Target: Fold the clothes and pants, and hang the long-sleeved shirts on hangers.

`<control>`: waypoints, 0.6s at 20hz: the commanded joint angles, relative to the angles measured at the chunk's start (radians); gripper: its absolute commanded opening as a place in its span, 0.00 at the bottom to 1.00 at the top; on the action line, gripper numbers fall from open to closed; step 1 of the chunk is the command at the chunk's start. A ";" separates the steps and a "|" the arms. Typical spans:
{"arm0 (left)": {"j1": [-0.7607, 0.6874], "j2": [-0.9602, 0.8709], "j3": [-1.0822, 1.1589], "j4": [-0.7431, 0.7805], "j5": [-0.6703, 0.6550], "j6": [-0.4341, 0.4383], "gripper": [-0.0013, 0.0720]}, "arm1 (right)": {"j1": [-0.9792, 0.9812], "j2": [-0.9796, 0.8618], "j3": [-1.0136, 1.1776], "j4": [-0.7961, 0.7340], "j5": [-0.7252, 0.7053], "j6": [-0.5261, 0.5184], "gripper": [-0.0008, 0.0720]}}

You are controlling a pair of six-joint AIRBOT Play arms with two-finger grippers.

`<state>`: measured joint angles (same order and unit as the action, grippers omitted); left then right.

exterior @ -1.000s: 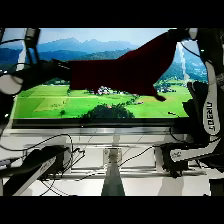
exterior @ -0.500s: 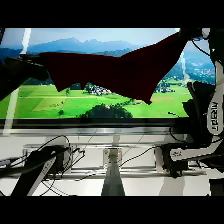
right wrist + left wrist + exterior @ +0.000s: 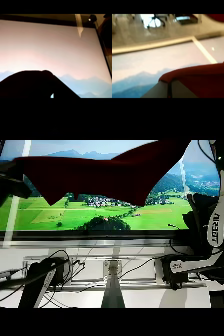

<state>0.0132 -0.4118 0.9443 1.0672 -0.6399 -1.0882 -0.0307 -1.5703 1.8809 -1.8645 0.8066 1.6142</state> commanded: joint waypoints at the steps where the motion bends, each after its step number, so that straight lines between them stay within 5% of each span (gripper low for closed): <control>1: 0.001 0.083 0.000 0.003 0.132 -0.015 0.04 | -0.001 0.012 0.110 0.001 -0.019 -0.012 0.03; 8: 0.001 0.171 0.000 0.003 0.150 -0.037 0.04 | 0.000 0.210 0.152 0.005 0.171 -0.021 0.03; 12: 0.001 0.137 -0.001 0.003 0.070 -0.124 0.04 | 0.000 0.262 0.147 0.008 0.129 -0.097 0.03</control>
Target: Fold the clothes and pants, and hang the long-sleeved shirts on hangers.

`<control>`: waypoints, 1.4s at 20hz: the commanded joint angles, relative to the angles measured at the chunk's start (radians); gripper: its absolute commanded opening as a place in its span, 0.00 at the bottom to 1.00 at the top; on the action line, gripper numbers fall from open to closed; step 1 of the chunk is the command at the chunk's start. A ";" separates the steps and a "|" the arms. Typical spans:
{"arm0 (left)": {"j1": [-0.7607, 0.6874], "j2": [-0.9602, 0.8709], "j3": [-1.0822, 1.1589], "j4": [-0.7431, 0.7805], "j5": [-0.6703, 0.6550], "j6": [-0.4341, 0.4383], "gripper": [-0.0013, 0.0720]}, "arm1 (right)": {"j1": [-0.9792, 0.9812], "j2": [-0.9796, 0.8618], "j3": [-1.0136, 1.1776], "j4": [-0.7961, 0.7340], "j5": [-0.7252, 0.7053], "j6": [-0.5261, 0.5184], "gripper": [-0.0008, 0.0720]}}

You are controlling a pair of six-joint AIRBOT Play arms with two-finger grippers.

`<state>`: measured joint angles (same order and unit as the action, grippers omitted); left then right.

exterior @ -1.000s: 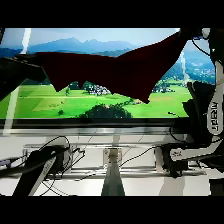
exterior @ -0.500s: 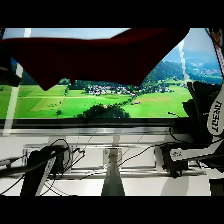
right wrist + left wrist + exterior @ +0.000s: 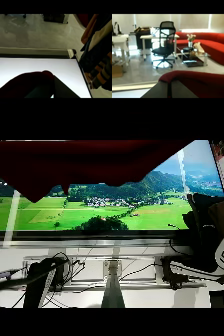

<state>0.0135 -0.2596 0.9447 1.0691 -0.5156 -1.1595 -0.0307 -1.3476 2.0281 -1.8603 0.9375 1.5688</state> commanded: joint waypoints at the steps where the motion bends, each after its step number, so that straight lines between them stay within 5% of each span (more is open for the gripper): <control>1: 0.001 -0.053 -0.003 0.001 -0.122 -0.087 0.03 | 0.000 0.028 -0.013 0.005 -0.019 -0.067 0.03; 5: 0.000 -0.305 -0.003 0.001 -0.319 -0.187 0.04 | 0.000 -0.121 -0.067 0.121 -0.036 -0.067 0.03; 11: -0.014 -0.787 -0.003 -0.003 -0.101 -0.183 0.04 | 0.000 -0.431 -0.072 0.319 -0.065 -0.065 0.03; 12: -0.021 -0.842 -0.003 -0.005 -0.061 -0.183 0.04 | 0.000 -0.453 -0.072 0.317 -0.079 -0.065 0.09; 14: -0.044 -0.898 -0.003 -0.008 -0.029 -0.184 0.04 | 0.000 -0.472 -0.072 0.301 -0.082 -0.064 0.72; 15: -0.057 -0.904 -0.003 -0.007 -0.030 -0.183 0.04 | 0.000 -0.470 -0.070 0.282 -0.068 -0.063 0.95; 16: -0.069 -0.902 -0.003 -0.006 -0.029 -0.183 0.04 | -0.001 -0.467 -0.060 0.249 -0.019 -0.063 0.95; 17: -0.079 -0.895 -0.003 -0.006 -0.029 -0.183 0.04 | -0.005 -0.463 -0.046 0.206 0.064 -0.063 0.85; 19: -0.080 -0.874 -0.003 -0.006 -0.030 -0.183 0.04 | -0.032 -0.456 -0.035 0.169 0.267 -0.088 0.51; 21: -0.080 -0.851 -0.003 -0.006 -0.029 -0.183 0.04 | -0.082 -0.459 -0.053 0.228 0.504 -0.179 0.51; 23: -0.080 -0.836 -0.003 -0.006 -0.029 -0.183 0.04 | -0.151 -0.458 -0.125 0.408 0.642 -0.163 0.43; 28: -0.080 -0.830 -0.003 -0.006 -0.030 -0.183 0.04 | -0.204 -0.456 -0.420 0.855 0.694 -0.152 0.43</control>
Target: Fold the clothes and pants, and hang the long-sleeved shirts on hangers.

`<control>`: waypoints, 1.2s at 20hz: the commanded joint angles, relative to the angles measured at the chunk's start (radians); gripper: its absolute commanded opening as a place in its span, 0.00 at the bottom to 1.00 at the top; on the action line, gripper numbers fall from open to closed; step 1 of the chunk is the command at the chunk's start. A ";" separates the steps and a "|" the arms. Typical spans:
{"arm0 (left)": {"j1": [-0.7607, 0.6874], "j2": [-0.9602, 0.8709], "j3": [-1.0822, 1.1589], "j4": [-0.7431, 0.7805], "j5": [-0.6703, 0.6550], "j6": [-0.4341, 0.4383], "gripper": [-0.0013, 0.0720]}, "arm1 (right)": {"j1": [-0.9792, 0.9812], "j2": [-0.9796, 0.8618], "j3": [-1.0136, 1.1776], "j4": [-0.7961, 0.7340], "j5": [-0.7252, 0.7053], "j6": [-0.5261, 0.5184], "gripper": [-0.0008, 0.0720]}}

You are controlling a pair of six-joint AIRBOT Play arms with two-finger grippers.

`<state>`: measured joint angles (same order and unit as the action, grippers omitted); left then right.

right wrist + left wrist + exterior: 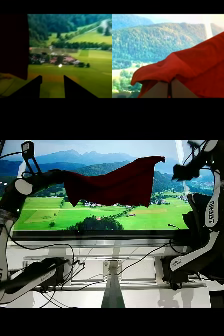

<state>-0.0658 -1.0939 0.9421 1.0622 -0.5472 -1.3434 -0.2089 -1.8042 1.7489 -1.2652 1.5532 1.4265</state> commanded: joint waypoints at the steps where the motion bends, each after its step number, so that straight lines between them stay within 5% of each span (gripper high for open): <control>1: -0.001 0.004 0.000 0.000 0.002 0.001 0.04 | -0.014 0.001 -0.195 0.296 0.046 -0.010 0.45; 10: -0.001 0.004 0.000 0.001 0.002 0.001 0.04 | 0.137 0.054 -0.522 0.295 -0.317 -0.052 0.49; 24: -0.001 0.004 0.000 0.000 0.001 0.000 0.04 | 0.140 0.277 -0.601 0.050 -0.410 -0.050 0.49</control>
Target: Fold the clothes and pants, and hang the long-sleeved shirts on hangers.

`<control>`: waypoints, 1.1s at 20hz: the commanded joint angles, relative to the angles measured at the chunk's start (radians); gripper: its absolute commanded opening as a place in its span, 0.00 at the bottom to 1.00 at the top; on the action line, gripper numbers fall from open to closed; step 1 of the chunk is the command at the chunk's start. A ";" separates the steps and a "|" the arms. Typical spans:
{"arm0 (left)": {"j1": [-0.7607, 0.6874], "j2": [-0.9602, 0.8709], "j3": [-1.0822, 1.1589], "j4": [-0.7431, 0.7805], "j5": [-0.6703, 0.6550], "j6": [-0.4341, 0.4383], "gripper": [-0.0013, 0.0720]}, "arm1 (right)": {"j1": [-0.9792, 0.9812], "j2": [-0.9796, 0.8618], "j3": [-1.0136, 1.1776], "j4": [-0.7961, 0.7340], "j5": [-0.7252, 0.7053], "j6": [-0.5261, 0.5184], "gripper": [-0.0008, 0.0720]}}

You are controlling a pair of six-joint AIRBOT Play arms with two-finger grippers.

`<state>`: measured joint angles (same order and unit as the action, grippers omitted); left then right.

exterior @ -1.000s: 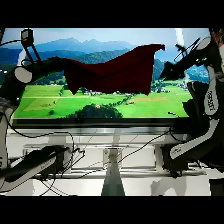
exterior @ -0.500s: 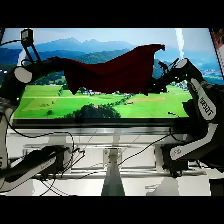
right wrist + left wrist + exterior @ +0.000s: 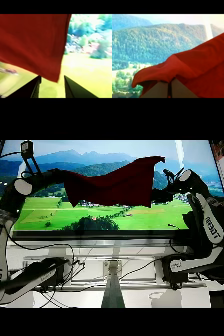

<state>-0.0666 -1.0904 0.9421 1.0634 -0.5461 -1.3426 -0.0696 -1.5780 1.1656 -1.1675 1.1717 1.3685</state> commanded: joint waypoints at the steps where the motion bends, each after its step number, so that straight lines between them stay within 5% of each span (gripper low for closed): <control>1: 0.000 0.001 0.000 -0.001 -0.001 0.000 0.04 | 0.001 0.059 -0.051 -0.006 -0.063 0.008 0.49; 8: 0.000 0.001 0.000 -0.001 -0.026 0.000 0.04 | 0.001 0.064 -0.261 0.249 -0.305 0.008 0.46; 9: 0.000 0.001 0.000 -0.001 -0.026 0.000 0.04 | 0.001 0.064 -0.261 0.259 -0.320 0.009 0.40; 11: 0.000 0.001 0.000 0.000 -0.026 0.000 0.04 | 0.002 0.064 -0.261 0.283 -0.323 0.008 0.05; 12: 0.000 0.001 0.000 -0.001 -0.026 0.000 0.04 | 0.002 0.064 -0.258 0.285 -0.318 0.005 0.03; 17: 0.005 0.007 0.001 0.003 -0.004 0.006 0.04 | 0.001 0.161 -0.176 0.275 -0.266 -0.071 0.03; 22: 0.036 0.158 0.005 0.007 0.145 0.015 0.04 | 0.001 0.447 0.055 0.192 -0.263 -0.080 0.03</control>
<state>-0.0483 -1.0107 0.9447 1.0664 -0.4984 -1.3319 -0.0689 -1.2747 1.1027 -0.9222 0.9066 1.3010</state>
